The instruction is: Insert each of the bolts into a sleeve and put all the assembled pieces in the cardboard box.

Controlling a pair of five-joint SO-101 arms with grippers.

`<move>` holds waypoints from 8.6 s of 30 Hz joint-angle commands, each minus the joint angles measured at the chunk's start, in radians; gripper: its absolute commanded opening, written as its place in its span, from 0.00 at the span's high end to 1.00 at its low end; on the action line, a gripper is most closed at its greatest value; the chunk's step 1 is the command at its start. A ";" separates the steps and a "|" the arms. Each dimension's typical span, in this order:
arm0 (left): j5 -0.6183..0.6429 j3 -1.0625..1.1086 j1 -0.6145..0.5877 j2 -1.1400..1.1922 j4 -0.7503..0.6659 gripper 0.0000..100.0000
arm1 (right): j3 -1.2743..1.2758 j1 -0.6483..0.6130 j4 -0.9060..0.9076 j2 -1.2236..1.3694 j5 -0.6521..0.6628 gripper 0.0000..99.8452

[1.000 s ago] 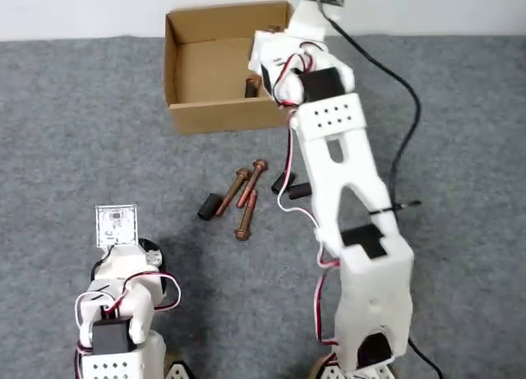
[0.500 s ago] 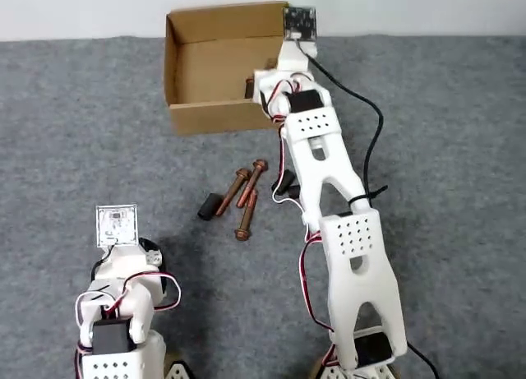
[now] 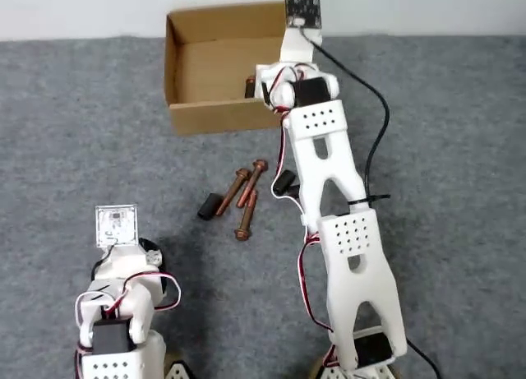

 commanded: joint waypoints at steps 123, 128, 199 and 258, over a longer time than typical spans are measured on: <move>0.129 -0.005 0.003 -0.008 -0.025 0.99 | 2.045 -0.001 0.048 -1.860 -0.290 0.99; 0.101 -0.008 -0.006 -0.008 -0.028 0.99 | 2.226 0.018 0.041 -2.051 -0.290 0.99; -0.064 -2.316 0.411 2.599 0.423 0.88 | 2.630 0.130 0.019 -2.723 -0.221 0.99; 0.121 -1.419 0.612 1.082 0.106 1.00 | 2.647 -0.262 -0.064 -2.884 -0.071 0.99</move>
